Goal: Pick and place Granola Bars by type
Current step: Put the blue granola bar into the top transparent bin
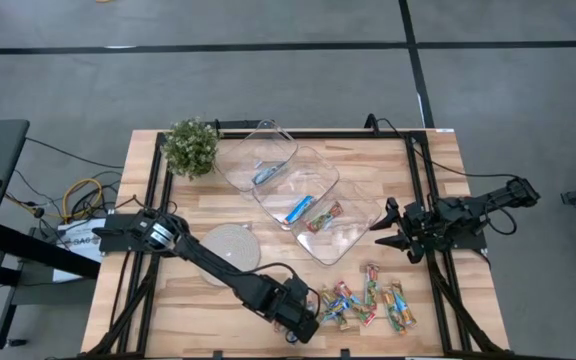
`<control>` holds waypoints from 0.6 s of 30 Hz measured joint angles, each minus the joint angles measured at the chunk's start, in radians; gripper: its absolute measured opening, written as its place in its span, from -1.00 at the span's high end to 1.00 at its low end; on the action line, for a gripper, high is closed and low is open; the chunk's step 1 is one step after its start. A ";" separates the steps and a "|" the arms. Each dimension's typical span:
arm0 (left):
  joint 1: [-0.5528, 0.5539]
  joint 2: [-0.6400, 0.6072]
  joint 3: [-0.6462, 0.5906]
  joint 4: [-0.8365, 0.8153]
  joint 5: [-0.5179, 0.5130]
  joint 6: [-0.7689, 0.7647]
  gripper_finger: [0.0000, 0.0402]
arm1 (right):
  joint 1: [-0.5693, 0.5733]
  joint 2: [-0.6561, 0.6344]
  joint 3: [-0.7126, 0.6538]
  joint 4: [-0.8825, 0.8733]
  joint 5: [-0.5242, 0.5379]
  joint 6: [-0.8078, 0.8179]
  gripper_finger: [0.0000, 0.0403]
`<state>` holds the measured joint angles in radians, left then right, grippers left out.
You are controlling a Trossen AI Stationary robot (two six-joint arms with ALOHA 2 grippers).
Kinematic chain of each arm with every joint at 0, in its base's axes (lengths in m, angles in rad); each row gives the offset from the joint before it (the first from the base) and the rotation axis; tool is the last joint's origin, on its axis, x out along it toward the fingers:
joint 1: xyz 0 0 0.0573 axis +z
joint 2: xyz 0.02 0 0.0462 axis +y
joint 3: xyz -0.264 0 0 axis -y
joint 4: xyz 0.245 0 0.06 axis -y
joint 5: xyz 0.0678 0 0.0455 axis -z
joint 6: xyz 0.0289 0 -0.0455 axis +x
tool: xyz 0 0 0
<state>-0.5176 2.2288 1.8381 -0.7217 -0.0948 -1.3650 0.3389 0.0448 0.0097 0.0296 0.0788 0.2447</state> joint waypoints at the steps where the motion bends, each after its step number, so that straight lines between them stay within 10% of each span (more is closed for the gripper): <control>1: 0.001 0.000 0.000 -0.003 -0.006 -0.001 -0.30 | 0.000 0.000 0.000 0.000 0.000 0.000 0.09; 18: 0.013 0.000 0.000 -0.023 -0.015 0.001 -0.20 | 0.000 0.000 0.000 0.000 0.000 0.000 0.09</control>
<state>-0.5041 2.2284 1.8381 -0.7444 -0.1101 -1.3636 0.3388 0.0448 0.0097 0.0296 0.0788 0.2447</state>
